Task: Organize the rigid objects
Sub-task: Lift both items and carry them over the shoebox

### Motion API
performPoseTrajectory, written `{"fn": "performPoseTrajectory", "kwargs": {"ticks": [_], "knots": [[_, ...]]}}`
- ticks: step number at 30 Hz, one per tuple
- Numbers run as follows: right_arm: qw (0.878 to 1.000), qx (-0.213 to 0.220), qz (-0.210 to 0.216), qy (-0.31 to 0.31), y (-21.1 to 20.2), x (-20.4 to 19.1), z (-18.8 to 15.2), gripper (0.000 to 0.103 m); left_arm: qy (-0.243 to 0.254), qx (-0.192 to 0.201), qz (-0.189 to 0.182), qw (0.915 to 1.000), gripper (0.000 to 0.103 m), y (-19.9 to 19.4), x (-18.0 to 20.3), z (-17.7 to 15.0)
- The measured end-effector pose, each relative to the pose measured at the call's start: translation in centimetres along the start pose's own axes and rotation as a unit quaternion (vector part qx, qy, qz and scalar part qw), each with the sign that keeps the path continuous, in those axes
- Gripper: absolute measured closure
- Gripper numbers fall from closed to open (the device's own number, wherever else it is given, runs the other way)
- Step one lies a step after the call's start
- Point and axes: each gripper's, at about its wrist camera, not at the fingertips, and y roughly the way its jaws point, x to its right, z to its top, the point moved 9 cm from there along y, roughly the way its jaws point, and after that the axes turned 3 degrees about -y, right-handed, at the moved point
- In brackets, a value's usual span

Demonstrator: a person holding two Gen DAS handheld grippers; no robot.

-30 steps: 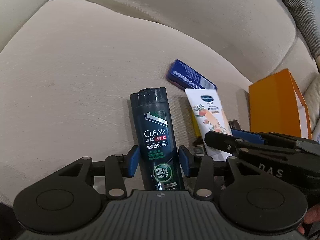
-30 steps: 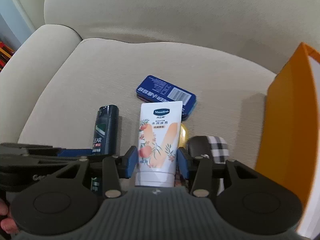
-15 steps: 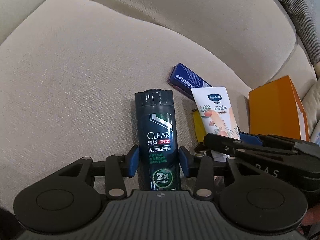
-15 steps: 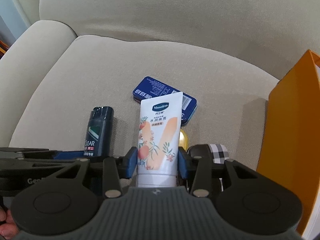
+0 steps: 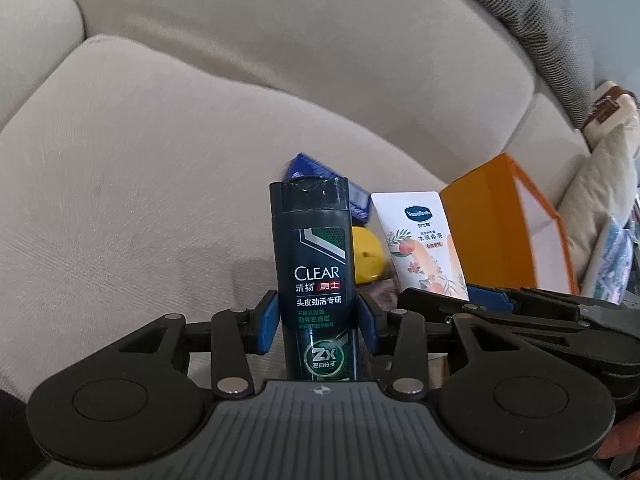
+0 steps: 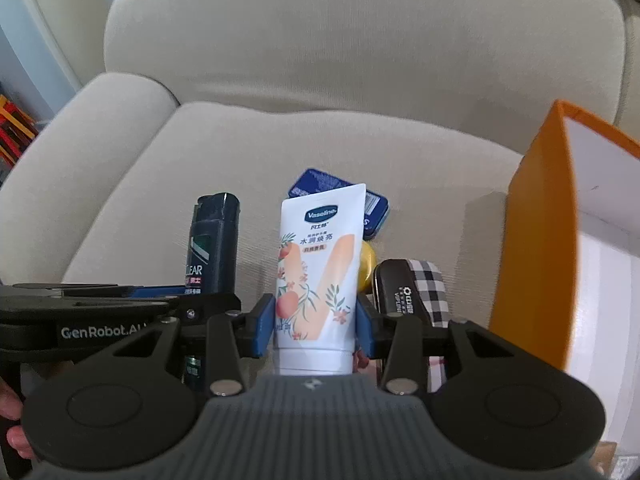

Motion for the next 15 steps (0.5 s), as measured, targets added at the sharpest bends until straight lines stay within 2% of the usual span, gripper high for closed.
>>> {"fn": "performPoseTrajectory", "kwargs": {"ticks": [7,15], "knots": [[0.999,0.047,0.005,0.01,-5.1,0.9,-0.1,0.059,0.023,0.02,-0.022,0.9993,0.056,-3.4,3.5,0.3],[0.994,0.101,-0.009,0.028,-12.0,4.0,-1.1,0.059,0.067,0.034,-0.062,0.9953,0.056,-4.9,10.4,0.4]]}}
